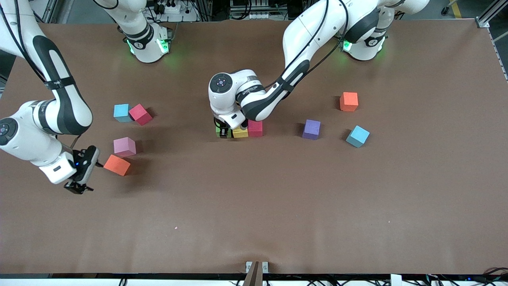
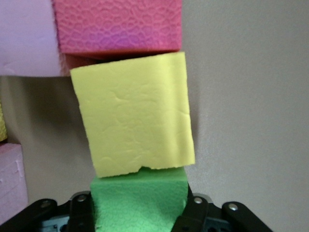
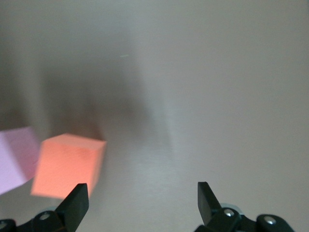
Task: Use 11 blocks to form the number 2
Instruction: 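Grasp the orange cube with the right gripper while the left gripper places green, then carry the orange cube to the centre while the left gripper reaches purple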
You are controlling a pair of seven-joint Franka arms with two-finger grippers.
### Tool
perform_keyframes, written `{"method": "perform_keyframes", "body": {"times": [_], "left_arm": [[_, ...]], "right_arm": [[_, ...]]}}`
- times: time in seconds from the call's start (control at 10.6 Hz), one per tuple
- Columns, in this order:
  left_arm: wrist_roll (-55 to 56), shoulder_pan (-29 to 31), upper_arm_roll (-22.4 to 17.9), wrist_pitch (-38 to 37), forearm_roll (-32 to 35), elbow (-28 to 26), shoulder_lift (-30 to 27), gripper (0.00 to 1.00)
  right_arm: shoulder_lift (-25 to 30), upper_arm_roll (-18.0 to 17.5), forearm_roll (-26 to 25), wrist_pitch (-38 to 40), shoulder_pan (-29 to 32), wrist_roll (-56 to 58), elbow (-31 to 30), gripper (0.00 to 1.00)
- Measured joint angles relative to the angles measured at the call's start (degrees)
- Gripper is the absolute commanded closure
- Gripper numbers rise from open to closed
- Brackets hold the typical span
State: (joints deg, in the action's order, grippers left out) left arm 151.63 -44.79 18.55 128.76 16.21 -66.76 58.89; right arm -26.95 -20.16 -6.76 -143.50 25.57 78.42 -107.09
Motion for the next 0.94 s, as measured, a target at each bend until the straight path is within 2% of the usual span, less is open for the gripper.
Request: {"method": "perform_keyframes", "body": {"times": [0.28,0.38,0.75,0.94], "left_arm": [[-0.6,0.0,0.0,-0.5,0.0,0.0,0.0,0.43],[-0.7,0.0,0.0,-0.6,0.0,0.0,0.0,0.0],[-0.7,0.1,0.0,-1.6,0.0,-0.3,-0.1,0.0],[-0.8,0.1,0.2,-3.7,0.0,0.3,-0.9,0.0]], "right_arm": [[-0.7,0.6,0.0,-2.1,0.1,-26.4,0.0,0.0],[-0.8,0.8,-0.1,-1.8,0.1,-37.4,-0.1,0.0],[-1.2,1.0,0.0,4.1,0.0,-80.0,-0.5,0.0],[-2.0,1.0,-0.2,4.4,-0.2,-95.1,-2.7,0.0]]}}
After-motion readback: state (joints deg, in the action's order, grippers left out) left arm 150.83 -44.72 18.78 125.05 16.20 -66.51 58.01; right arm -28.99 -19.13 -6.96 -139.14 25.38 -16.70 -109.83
